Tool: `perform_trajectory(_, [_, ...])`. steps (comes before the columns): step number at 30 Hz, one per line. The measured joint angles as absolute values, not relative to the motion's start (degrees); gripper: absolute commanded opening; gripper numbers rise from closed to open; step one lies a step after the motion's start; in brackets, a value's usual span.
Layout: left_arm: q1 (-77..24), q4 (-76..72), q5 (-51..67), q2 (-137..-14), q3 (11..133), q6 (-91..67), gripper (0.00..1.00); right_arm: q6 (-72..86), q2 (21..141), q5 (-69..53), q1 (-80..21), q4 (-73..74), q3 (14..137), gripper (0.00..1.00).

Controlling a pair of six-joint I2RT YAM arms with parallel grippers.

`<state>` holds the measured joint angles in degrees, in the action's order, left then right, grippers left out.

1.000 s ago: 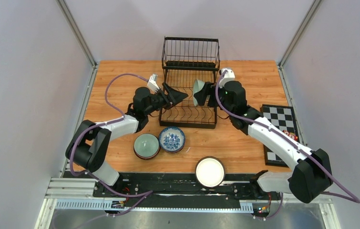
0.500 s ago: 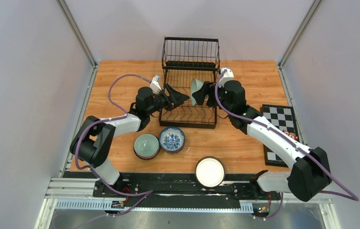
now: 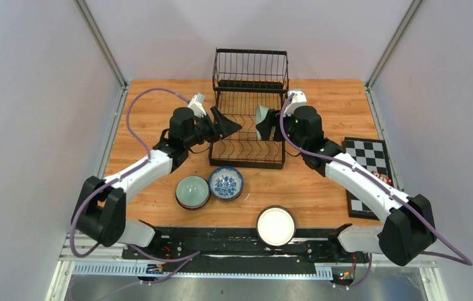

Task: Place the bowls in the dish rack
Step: Place the bowl in the dish rack.

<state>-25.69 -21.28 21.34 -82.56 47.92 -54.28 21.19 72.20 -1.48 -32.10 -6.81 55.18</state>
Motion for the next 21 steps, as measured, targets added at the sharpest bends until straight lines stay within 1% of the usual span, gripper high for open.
perform_trajectory(10, [-25.67, 6.50, 12.69, -66.46, 56.29, -38.44, 0.73, 14.57, 75.13, 3.66, -32.18, -3.86, 56.77, 0.02])
perform_trajectory(16, [-25.67, 19.00, 9.21, -59.70, 59.55, -30.30, 0.73, 10.79, 78.41, 7.92, -32.64, -2.81, 57.74, 0.02])
perform_trajectory(21, [-25.67, 26.02, 5.48, -55.70, 60.07, -24.12, 0.73, 8.95, 81.82, 10.28, -32.86, -2.35, 58.78, 0.02])
